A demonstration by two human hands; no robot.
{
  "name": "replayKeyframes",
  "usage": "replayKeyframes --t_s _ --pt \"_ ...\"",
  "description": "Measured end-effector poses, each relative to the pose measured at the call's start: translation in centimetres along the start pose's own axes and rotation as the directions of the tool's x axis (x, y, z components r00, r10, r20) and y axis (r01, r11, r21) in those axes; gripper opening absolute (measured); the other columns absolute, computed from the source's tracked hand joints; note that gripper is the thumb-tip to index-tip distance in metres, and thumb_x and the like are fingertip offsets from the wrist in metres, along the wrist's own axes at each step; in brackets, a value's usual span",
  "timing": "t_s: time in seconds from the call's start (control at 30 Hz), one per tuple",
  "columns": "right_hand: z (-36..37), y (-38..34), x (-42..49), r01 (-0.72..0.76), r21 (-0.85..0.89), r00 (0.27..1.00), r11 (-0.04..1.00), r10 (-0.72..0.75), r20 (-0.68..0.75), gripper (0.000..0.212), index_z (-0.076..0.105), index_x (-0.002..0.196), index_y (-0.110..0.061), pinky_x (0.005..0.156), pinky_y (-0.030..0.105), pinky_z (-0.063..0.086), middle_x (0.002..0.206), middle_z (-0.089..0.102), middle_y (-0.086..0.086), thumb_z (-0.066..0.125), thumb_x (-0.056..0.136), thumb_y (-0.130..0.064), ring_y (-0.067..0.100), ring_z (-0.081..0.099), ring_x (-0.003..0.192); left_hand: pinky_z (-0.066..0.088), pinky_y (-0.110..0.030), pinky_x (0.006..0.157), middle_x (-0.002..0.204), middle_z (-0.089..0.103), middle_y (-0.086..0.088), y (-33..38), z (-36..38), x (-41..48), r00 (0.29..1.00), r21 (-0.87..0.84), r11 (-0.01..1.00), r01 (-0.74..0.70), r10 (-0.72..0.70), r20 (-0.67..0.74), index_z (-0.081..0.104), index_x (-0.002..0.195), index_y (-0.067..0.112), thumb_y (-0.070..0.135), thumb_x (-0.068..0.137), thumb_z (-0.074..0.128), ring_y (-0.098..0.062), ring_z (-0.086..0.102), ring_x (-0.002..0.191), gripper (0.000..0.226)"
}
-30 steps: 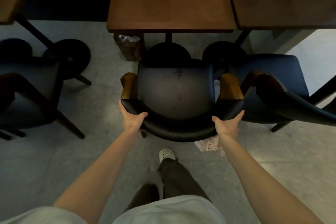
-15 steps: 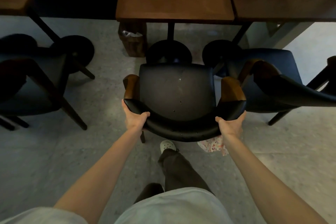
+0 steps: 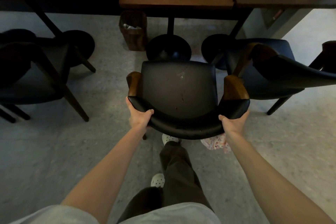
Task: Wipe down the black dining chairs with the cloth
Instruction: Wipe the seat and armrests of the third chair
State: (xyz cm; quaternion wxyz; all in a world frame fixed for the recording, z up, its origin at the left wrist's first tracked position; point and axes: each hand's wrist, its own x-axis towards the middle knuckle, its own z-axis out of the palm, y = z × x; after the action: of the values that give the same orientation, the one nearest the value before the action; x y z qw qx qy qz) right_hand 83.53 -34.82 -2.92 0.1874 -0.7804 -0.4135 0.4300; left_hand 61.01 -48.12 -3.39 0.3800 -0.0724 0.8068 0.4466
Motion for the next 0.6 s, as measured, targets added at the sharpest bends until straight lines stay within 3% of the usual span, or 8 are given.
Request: replayKeyframes --t_s 0.37,0.6 --pt "-0.9 2.1 -1.2 -0.006 -0.053 1.000 0.999 0.005 -0.007 0.099 0.003 0.153 -0.034 0.106 0.051 0.038 0.152 0.036 0.010 0.074 0.085 -0.027 0.037 0.042 0.134 0.059 -0.050 0.074 0.141 0.043 -0.012 -1.3 -0.9 -0.7 1.000 0.053 0.999 -0.012 0.012 0.002 -0.007 0.148 0.048 0.011 0.083 0.072 -0.037 0.057 0.111 0.108" --pt "-1.7 1.8 -0.4 0.017 -0.117 0.995 0.993 -0.005 0.097 0.102 -0.003 0.154 -0.025 0.113 0.050 0.029 0.158 0.024 0.012 0.072 0.086 -0.036 0.036 0.030 0.141 0.058 -0.052 0.074 0.145 0.038 -0.013 -1.3 -1.2 -0.2 0.998 0.081 0.997 -0.017 0.012 0.069 -0.012 0.148 0.046 0.017 0.084 0.073 -0.040 0.053 0.117 0.110"
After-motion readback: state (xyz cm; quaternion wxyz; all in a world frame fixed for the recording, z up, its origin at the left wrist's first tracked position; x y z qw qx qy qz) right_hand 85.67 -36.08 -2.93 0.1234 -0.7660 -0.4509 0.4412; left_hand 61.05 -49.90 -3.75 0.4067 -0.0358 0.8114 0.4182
